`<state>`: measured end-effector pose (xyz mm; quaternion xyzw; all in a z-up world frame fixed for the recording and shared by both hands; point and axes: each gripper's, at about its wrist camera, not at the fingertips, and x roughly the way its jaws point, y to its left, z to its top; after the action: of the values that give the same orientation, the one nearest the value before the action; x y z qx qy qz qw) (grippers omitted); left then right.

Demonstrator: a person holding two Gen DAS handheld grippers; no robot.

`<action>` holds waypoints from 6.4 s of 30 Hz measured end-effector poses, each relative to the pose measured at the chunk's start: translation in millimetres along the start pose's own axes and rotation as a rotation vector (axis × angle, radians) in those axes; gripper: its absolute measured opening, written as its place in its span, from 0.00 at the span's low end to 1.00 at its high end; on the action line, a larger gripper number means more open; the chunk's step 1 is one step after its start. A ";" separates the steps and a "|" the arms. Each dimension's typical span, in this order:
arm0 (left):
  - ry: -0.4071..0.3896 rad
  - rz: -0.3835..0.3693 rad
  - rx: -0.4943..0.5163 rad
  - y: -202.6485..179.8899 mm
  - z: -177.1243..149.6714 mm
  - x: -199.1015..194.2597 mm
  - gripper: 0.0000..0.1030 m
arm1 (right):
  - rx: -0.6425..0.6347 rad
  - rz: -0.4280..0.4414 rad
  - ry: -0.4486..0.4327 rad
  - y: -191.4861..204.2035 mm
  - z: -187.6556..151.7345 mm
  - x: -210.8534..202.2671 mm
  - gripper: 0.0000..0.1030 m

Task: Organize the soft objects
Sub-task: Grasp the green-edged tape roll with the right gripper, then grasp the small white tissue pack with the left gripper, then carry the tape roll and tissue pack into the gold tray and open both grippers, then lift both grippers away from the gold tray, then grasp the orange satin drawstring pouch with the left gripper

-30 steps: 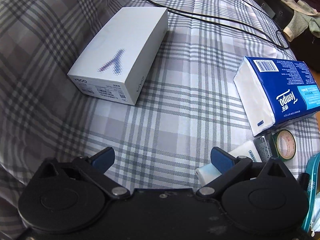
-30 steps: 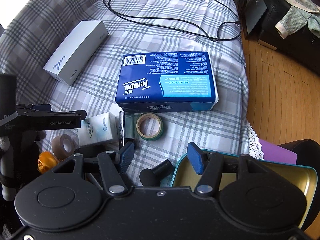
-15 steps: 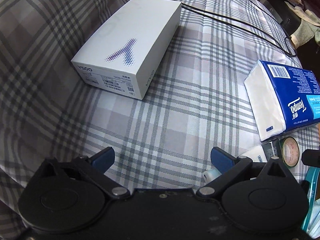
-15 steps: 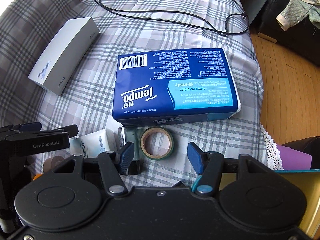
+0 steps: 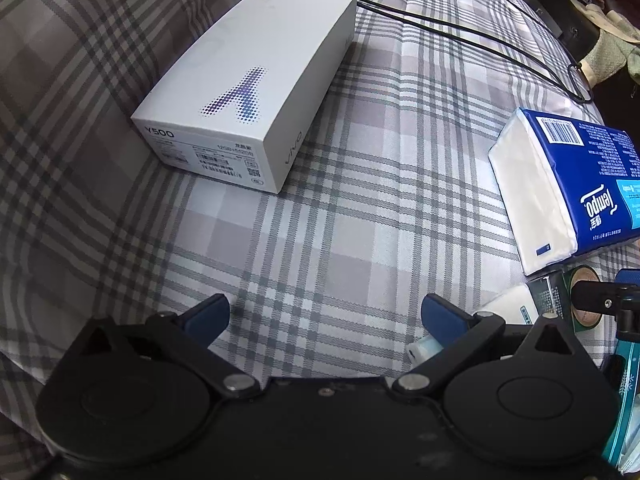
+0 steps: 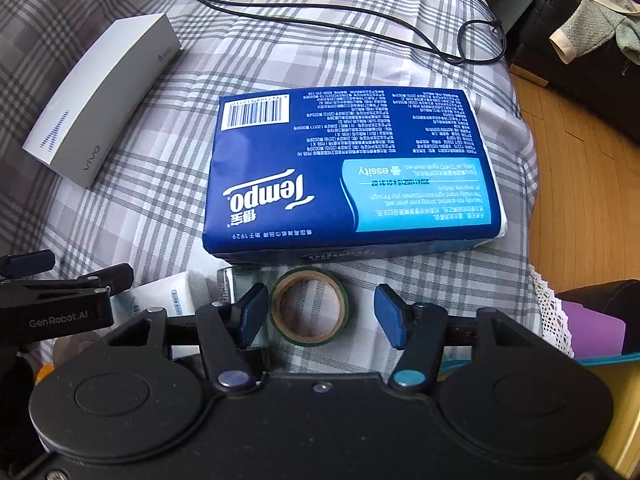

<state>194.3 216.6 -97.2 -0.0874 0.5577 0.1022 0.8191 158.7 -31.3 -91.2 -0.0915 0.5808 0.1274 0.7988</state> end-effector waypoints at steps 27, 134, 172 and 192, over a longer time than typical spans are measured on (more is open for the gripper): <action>0.009 -0.012 0.020 -3.4 1.6 7.1 0.99 | -0.038 0.014 -0.044 0.8 -6.1 -20.0 0.46; -0.087 -0.198 0.413 -303.6 -92.4 -137.4 0.78 | 0.379 -0.158 -0.013 -247.7 -150.2 -125.1 0.46; -0.145 0.053 0.297 -147.9 -62.1 -166.2 0.99 | 0.303 -0.108 -0.021 -201.3 -118.5 -132.5 0.49; 0.065 0.111 0.168 -32.3 -34.6 -122.1 0.99 | 0.152 -0.052 0.001 -126.0 -79.5 -120.4 0.49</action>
<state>128.3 168.1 4.9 0.0095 0.5946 0.0974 0.7980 90.6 -186.2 -1.4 -0.0456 0.5865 0.0623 0.8063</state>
